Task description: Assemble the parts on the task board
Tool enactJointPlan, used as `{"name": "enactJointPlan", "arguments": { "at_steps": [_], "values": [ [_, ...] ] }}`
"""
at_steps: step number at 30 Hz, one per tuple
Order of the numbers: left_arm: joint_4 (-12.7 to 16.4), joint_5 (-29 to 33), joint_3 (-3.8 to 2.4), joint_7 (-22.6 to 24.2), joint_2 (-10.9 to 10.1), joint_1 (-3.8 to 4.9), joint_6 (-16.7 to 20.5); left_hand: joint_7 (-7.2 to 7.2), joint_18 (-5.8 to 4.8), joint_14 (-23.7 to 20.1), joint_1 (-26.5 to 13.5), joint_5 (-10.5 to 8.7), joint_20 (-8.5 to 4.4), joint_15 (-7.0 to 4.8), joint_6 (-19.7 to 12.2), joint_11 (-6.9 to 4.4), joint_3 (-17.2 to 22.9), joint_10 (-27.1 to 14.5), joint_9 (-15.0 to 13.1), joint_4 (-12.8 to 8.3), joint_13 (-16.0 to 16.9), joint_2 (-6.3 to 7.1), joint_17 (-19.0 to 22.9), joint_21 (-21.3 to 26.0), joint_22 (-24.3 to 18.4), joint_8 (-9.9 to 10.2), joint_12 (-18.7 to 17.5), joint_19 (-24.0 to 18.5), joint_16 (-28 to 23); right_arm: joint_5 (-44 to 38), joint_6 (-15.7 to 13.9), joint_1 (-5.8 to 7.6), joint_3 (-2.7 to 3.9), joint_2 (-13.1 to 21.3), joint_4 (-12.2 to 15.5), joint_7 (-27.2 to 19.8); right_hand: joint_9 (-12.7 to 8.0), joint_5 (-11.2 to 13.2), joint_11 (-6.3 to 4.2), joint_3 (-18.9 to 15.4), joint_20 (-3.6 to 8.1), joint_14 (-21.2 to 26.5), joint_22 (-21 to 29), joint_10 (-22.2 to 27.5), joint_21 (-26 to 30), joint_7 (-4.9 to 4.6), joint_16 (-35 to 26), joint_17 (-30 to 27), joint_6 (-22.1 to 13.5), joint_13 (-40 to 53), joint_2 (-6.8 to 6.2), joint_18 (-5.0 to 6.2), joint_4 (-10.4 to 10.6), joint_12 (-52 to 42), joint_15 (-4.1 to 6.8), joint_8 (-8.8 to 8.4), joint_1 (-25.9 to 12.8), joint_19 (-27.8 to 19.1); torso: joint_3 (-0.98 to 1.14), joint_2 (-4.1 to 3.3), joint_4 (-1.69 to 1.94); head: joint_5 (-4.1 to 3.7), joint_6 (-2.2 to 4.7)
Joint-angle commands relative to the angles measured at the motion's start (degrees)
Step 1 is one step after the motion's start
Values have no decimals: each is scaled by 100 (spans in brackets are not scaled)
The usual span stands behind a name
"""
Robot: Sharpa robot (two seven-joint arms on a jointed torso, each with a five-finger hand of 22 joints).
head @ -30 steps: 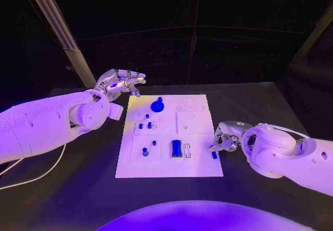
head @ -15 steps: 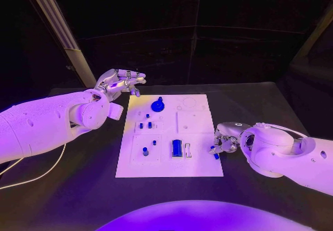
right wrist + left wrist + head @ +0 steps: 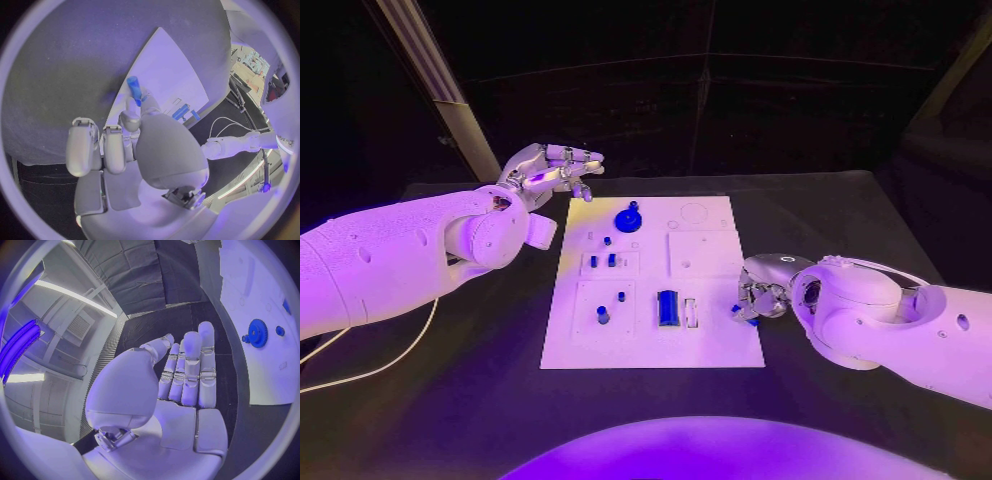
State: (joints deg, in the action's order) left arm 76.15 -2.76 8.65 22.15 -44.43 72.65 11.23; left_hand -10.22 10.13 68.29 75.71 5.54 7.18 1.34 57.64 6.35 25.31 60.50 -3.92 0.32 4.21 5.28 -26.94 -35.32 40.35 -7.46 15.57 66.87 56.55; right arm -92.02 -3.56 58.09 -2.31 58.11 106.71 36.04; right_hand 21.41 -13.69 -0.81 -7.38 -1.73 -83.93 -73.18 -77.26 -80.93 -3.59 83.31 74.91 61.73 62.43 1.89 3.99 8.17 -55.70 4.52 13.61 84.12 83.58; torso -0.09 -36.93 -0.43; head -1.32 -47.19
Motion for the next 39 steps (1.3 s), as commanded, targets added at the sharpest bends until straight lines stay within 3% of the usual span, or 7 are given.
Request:
{"name": "enactJointPlan", "arguments": {
  "at_steps": [1,7,23,28,39],
  "values": [
    [1,19,-3,13,9,10,-59,-12,37,-40,59,25,-9,5,10,-3,-7,-39,2,-39,-8,10,5,25,-5,-22,20,10,-22,-45,-273,-42,-36,3,-1,39,-28,-258,-7,190,44,-391,-7,33,-34,-16,-6,420,-37,-33,110,-63,-49,47,27,-67,195,-2,3,1,2,10,-1],
    [-3,19,3,10,15,10,-60,-12,37,-40,59,25,-9,5,10,-3,-7,-39,2,-39,-8,10,5,25,-5,-22,20,10,-22,155,-646,-42,-35,22,59,-35,-108,-676,28,529,12,-391,-2,36,-27,-68,-9,426,-39,-48,-41,-61,-52,87,-6,-254,125,-7,2,2,4,10,6],
    [-1,19,19,11,28,10,-62,-11,37,-41,68,26,-10,4,8,-4,-3,-43,2,-45,-8,8,7,27,-7,-23,23,11,-22,1163,-1517,-37,-32,86,242,-309,-160,-938,22,1219,4,-406,-32,-79,-39,-50,20,487,156,58,-435,-62,205,-37,-5,-451,-402,3,-4,-4,-5,44,12],
    [8,19,19,13,20,10,-60,-12,37,-43,75,27,-11,3,6,-4,1,-46,2,-50,-9,7,10,30,-9,-25,27,13,-22,1620,-1648,-36,-32,40,261,-360,-148,-1221,13,1322,11,-410,-54,-111,-49,-39,29,504,209,92,-540,-66,283,-75,2,-476,-574,12,-3,-5,-5,64,0],
    [25,19,20,14,18,11,-59,-12,38,-43,81,30,-11,3,6,-5,4,-47,2,-54,-9,4,12,31,-11,-27,30,14,-22,2173,-1720,-35,-32,-246,109,-235,-92,-1298,-22,1330,25,-427,-146,-213,-99,10,76,577,356,199,-600,-83,457,-213,26,-442,-912,53,-4,-4,-7,51,-6]
  ]
}}
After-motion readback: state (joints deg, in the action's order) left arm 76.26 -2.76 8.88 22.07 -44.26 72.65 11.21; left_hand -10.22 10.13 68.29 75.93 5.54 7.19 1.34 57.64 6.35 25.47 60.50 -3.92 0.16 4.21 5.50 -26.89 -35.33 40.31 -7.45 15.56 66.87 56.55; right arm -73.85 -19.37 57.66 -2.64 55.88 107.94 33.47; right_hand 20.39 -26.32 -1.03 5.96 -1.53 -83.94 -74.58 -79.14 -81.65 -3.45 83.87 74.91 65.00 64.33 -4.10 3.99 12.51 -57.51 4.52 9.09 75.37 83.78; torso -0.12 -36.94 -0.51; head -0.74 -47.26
